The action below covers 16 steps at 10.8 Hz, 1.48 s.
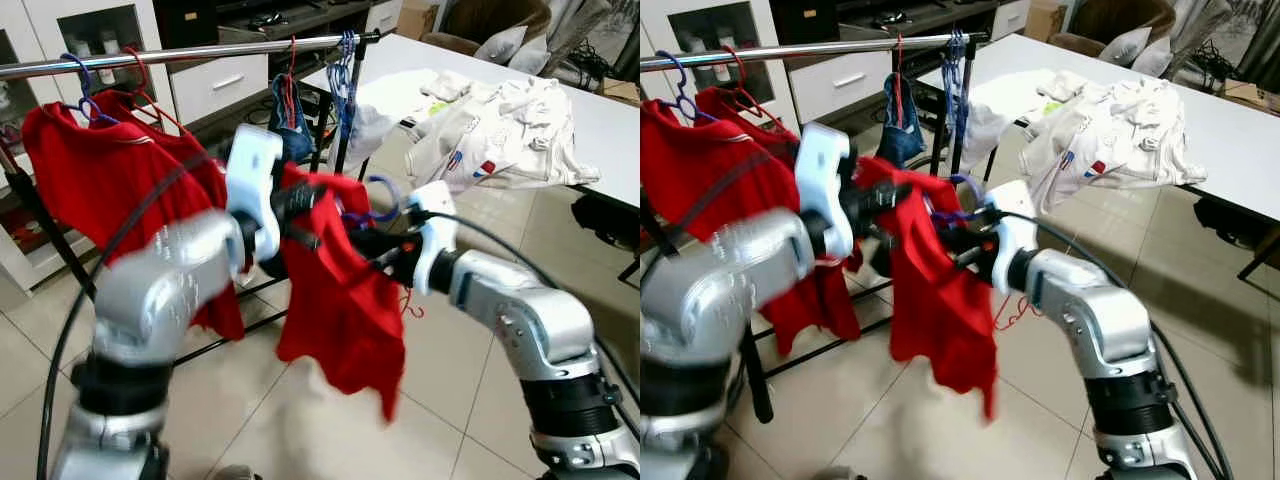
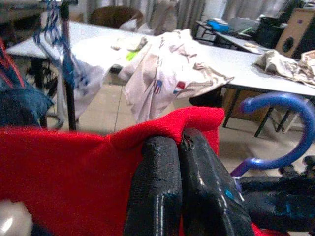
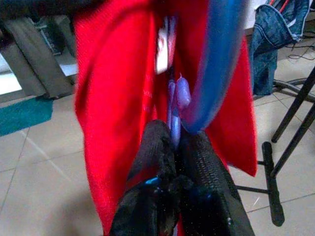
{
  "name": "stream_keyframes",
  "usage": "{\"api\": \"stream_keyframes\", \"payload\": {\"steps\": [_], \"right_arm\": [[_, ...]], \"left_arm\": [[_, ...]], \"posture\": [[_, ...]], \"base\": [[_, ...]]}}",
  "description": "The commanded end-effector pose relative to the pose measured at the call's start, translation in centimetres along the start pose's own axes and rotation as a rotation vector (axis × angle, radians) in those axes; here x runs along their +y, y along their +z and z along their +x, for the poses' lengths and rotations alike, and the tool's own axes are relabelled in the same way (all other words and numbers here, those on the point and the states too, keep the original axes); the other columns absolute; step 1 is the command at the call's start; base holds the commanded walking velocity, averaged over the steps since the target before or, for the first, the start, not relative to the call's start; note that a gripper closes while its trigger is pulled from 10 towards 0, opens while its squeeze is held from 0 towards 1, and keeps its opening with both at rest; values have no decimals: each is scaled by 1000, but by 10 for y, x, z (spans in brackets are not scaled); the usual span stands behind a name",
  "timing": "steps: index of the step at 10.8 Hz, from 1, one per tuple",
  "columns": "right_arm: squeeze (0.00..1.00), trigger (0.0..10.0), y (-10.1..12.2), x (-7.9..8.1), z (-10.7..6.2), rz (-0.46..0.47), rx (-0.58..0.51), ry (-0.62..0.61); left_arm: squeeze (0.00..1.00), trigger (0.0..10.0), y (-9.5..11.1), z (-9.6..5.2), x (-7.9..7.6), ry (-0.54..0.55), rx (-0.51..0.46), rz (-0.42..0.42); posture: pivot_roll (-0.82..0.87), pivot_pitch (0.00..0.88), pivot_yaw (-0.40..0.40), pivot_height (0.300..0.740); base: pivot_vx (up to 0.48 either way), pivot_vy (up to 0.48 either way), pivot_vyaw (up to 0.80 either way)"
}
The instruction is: Hang hanger
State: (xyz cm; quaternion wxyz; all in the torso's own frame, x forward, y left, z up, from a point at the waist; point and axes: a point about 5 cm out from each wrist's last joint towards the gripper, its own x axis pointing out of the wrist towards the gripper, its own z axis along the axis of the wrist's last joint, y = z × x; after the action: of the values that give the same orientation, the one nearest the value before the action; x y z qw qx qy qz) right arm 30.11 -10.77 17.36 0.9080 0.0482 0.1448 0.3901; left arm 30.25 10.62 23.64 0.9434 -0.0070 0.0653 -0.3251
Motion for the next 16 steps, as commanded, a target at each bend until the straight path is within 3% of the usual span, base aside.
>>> {"api": "stream_keyframes", "payload": {"steps": [1, 2, 4, 7, 8, 9, 10, 12, 14, 16], "right_arm": [[0, 0, 6, -5, -4, -5, -30, -31], [0, 0, 10, -8, -6, -7, -47, -29], [0, 0, 6, -6, -10, -33, 3, 35], [0, 0, -1, -1, -13, -66, 55, 106], [0, 0, 0, -1, -14, -68, 53, 115], [0, 0, 0, 0, -15, -69, 49, 123], [0, 0, 0, 0, -16, -69, 47, 127], [0, 0, -1, 2, -16, -67, 46, 137], [0, 0, -2, 0, -16, -60, 47, 119], [0, 0, -1, -5, -17, -57, 45, 95]], "left_arm": [[0, 0, -6, -3, -7, -60, 51, 21], [0, 0, -13, -2, -7, -34, 55, 24], [0, 0, 7, 4, 5, 14, -10, 21], [0, 0, 24, 11, 36, 106, 22, 92], [0, 0, 24, 14, 35, 71, 31, 74], [0, 10000, 20, 18, 29, 28, 37, 39], [1000, 10000, 19, 20, 27, 1, 34, 21], [1000, 10000, 22, 23, 28, -38, 37, 1], [1000, 10000, 20, 21, 38, -21, 117, 62], [1000, 10000, 14, 14, 41, -70, 170, 72]], "posture": [[96, 0, -84, 740], [95, 0, -83, 740], [107, 0, -93, 740], [106, 0, -83, 740], [104, 0, -79, 740], [100, 0, -74, 740], [98, 0, -73, 740], [103, 0, -74, 740], [106, 0, -70, 740], [111, 0, -67, 740]], "base": [[0, 0, 0], [0, 0, 0], [0, 0, 0], [0, 0, 0], [0, 0, 0], [0, 0, 0], [0, 0, 0], [0, 0, 0], [0, 0, 0], [0, 0, 0]]}}
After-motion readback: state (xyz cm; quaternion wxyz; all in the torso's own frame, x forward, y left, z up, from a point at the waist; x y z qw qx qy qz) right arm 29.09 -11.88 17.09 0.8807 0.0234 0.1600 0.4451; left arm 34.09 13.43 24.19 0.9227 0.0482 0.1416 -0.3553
